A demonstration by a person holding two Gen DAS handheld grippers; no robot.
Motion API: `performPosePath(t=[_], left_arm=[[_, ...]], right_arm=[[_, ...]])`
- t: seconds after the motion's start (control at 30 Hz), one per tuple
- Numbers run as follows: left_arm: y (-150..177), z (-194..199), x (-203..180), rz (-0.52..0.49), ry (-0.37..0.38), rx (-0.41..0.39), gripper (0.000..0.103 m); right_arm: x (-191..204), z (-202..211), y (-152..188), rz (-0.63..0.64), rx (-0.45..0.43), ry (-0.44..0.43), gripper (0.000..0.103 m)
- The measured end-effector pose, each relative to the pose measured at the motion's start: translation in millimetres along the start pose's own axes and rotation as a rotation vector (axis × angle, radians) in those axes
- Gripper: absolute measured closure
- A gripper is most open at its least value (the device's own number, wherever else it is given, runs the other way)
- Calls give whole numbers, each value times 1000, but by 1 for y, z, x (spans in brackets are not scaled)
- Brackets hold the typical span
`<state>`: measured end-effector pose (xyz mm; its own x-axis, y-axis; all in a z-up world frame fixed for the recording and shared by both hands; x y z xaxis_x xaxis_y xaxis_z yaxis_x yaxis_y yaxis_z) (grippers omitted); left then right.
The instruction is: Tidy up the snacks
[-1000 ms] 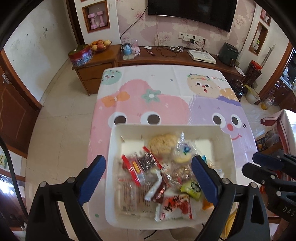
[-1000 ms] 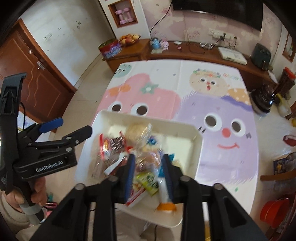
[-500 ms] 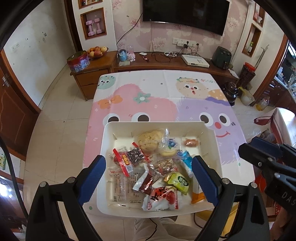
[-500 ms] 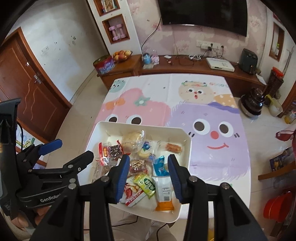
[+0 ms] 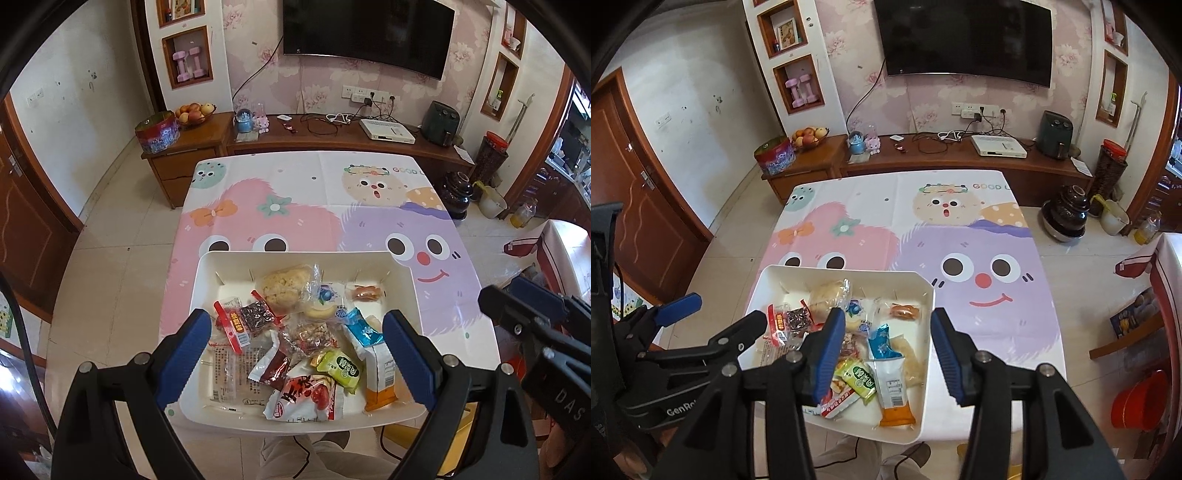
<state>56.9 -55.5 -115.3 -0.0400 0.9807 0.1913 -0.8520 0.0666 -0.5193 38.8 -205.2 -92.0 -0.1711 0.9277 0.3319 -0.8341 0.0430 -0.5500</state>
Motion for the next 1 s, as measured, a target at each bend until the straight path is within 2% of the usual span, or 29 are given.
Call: performPosePath(t=[1.0], left_arm=[[-3, 1, 0, -8, -11, 6, 10]], right_arm=[[9, -8, 1, 38, 12, -21, 53]])
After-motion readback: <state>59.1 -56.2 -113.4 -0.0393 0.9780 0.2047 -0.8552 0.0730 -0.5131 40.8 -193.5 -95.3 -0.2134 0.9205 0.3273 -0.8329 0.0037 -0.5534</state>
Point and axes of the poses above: each gripper's, at about its wrist camera, not at the fingertips, and z roughly against the way its jaws point, x to its left, y to its underside, the point moved 9 cm from there along -z, roughly the way its jaws point, and after that the axes turned 15 degrees about -y, right-handed, at the moved point
